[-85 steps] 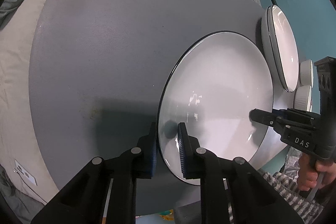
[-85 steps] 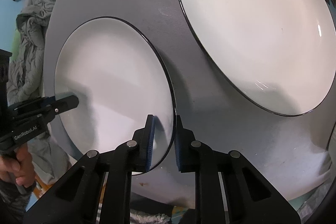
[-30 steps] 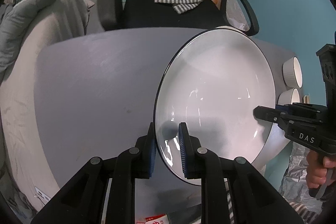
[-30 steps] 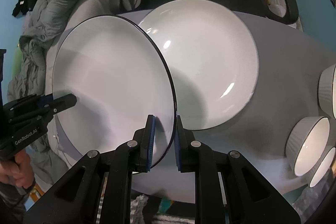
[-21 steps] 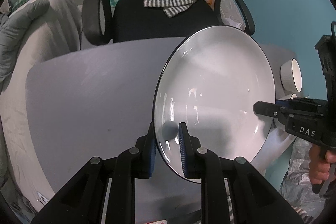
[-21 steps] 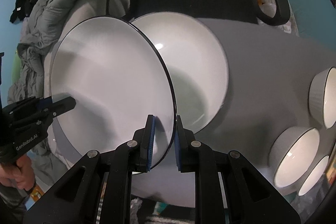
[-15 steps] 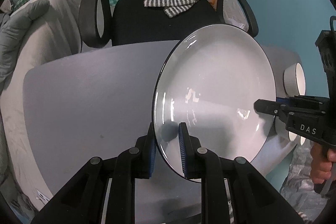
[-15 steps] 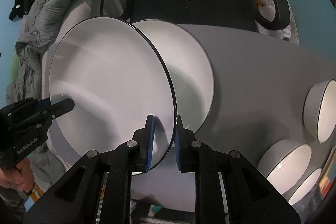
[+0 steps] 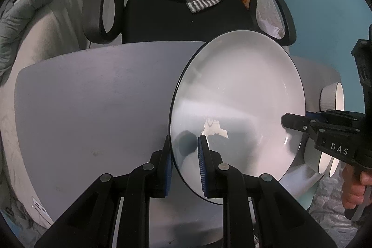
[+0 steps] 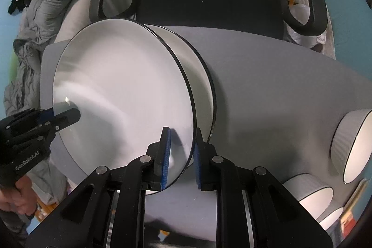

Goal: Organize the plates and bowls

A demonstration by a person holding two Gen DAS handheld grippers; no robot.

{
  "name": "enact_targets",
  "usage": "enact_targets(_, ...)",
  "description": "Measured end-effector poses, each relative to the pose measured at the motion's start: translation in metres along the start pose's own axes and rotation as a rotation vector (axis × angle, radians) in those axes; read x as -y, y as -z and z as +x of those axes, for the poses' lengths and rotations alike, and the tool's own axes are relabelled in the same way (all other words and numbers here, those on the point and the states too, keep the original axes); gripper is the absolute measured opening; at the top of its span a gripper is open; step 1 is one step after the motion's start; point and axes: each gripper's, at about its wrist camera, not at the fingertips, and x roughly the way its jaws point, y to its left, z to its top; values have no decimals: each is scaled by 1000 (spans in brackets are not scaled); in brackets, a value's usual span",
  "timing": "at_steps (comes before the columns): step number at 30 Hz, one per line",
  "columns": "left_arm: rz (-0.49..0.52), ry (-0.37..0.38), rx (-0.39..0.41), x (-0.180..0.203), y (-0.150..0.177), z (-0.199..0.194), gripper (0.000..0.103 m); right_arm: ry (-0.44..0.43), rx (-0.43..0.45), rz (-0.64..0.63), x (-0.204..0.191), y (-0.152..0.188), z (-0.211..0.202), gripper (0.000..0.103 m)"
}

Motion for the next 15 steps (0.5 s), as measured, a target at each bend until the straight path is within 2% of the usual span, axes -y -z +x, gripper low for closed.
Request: enact_targets(15, -25, -4, -25, -2, -6, 10, 19, 68, -31, -15, -6, -10, 8, 21)
